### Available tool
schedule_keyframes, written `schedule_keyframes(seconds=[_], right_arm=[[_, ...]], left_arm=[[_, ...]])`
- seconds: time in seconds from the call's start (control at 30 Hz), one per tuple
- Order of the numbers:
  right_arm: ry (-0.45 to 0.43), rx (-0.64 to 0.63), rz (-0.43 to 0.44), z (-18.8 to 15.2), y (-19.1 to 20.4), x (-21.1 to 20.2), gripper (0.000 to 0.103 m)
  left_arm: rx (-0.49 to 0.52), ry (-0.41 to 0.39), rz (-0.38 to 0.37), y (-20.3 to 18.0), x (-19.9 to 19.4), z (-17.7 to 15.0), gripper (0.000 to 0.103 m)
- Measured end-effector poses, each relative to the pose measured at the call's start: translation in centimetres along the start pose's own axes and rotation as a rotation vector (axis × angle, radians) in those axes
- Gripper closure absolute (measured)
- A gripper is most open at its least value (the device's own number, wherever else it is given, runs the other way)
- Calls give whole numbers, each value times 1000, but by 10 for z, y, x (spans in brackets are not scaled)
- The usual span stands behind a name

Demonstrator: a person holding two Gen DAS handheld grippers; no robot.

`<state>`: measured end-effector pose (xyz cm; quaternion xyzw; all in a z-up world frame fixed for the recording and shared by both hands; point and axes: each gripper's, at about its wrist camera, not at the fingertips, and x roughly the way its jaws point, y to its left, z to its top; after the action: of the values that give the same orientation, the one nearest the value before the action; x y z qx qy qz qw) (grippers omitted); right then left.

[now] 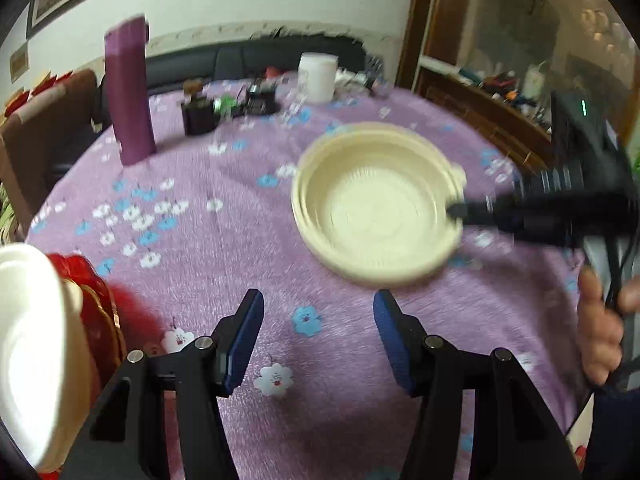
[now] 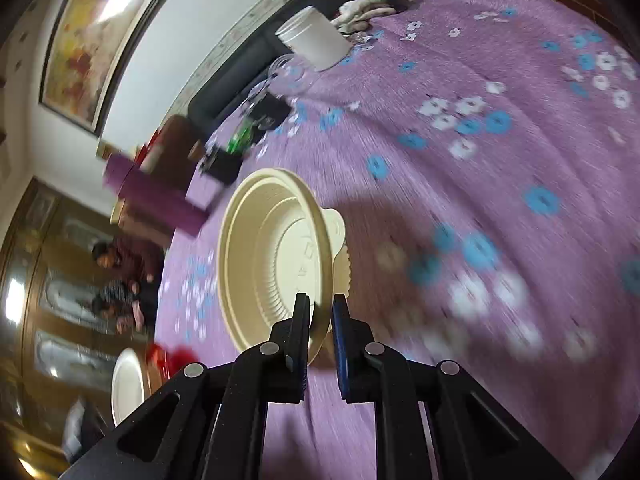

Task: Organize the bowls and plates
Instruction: 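Grasp the rim of the cream plastic bowl with the left gripper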

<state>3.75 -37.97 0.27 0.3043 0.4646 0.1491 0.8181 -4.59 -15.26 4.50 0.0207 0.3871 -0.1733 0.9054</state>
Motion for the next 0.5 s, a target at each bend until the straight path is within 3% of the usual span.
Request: schedule_keyframes(seconds=[0.1,0.23,0.37,0.5], right_arm=[[25,-18,14,-23,-7,-22,90],[-2,-7,1,-34,-17,-36,87],[-54,5,-41,-36,-24,-44,47],[-90,14,-34,-38,-29,-55,45]], left_arm=[[10,-26,-12,-4,-5,11,37],[-8,7,-55,-7,11,28,37],[-5,40,-83,-14,29,44,37],[-25,77,-100,-17,50,55,37]])
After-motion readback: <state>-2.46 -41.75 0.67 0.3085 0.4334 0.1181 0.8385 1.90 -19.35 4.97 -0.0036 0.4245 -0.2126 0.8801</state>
